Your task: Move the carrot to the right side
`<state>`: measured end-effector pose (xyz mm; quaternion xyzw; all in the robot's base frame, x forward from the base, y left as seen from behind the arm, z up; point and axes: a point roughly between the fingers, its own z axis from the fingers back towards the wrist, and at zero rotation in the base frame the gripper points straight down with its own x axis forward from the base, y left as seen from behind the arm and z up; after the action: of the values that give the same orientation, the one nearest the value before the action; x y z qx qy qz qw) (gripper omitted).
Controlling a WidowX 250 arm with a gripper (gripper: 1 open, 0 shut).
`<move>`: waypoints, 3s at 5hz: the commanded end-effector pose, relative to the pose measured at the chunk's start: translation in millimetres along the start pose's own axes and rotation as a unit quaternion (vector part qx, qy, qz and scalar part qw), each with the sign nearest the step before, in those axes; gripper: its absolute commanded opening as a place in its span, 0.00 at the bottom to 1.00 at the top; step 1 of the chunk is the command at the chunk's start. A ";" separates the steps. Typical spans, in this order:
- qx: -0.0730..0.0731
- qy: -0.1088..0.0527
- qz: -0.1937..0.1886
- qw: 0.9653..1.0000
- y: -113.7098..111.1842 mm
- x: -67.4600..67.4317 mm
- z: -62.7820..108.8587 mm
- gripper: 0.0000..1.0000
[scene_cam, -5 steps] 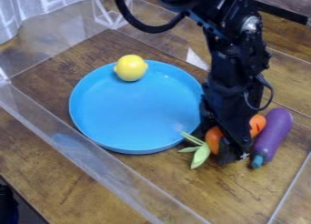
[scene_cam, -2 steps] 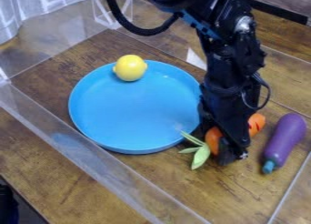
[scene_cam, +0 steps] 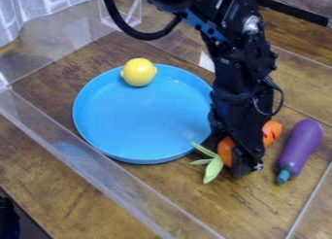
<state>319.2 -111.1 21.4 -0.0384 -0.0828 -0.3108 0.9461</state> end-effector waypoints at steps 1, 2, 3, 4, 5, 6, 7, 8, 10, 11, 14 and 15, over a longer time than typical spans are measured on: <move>0.006 -0.015 0.008 1.000 3.9 4.8 13.4 1.00; 0.009 -0.013 0.017 1.000 7.2 4.2 16.2 1.00; 0.014 -0.011 0.023 1.000 10.6 5.3 18.3 0.00; 0.015 -0.009 0.029 0.999 12.7 3.9 19.9 1.00; 0.018 -0.008 0.035 0.999 16.3 4.0 22.6 1.00; 0.020 -0.008 0.041 0.999 18.7 3.7 26.3 1.00; 0.022 -0.009 0.045 0.999 21.3 5.3 29.0 1.00; 0.024 -0.011 0.049 0.998 23.8 6.4 31.0 0.00; 0.019 -0.012 0.056 0.998 22.4 3.9 32.7 1.00; 0.015 -0.011 0.060 0.998 20.6 2.2 32.2 1.00; 0.012 -0.017 0.069 0.997 21.2 3.5 37.1 1.00; 0.007 -0.018 0.073 0.997 21.1 2.4 35.8 1.00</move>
<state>319.5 -94.9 32.3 -0.0439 -0.0593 -0.2468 0.9663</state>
